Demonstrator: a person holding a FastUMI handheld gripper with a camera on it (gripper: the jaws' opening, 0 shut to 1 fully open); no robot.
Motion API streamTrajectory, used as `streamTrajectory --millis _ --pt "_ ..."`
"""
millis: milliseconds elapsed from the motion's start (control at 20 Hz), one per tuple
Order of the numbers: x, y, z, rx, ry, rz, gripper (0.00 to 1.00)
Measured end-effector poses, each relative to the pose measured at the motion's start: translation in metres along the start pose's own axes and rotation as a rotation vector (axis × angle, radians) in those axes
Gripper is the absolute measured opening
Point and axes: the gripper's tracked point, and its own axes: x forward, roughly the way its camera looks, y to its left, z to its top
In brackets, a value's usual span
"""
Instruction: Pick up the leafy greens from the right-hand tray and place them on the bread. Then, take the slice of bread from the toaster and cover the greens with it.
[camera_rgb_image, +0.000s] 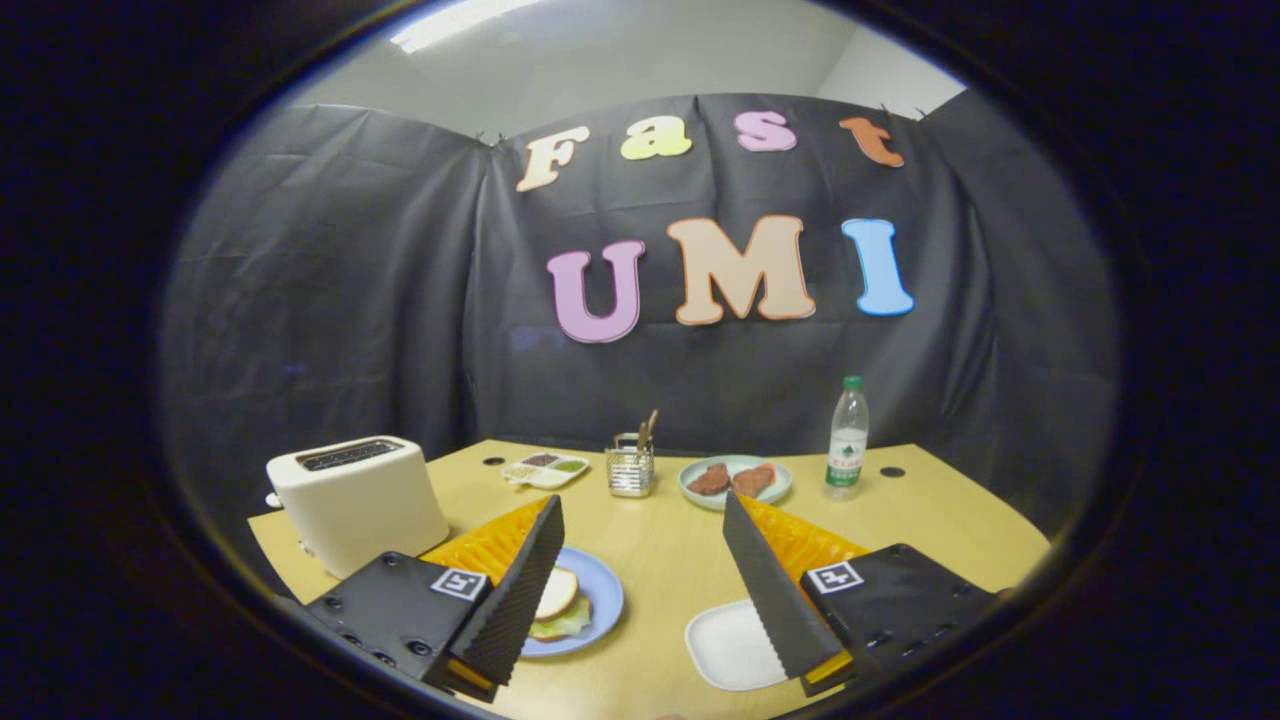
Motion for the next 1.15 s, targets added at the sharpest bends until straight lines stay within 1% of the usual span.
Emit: streamTrajectory --millis 100,200,300,450,750,1150 --pt "0.000 -0.007 0.026 -0.009 -0.060 -0.008 0.99" --pt "0.001 -0.011 0.050 0.012 -0.114 -0.009 0.99" --pt "0.003 -0.016 0.067 0.031 -0.151 -0.010 0.99" --pt "0.011 -0.029 0.082 0.012 -0.190 -0.028 0.99" --pt "0.013 -0.037 0.044 0.049 -0.134 -0.002 0.99" --pt "0.011 -0.077 0.027 0.173 -0.137 -0.009 0.99"
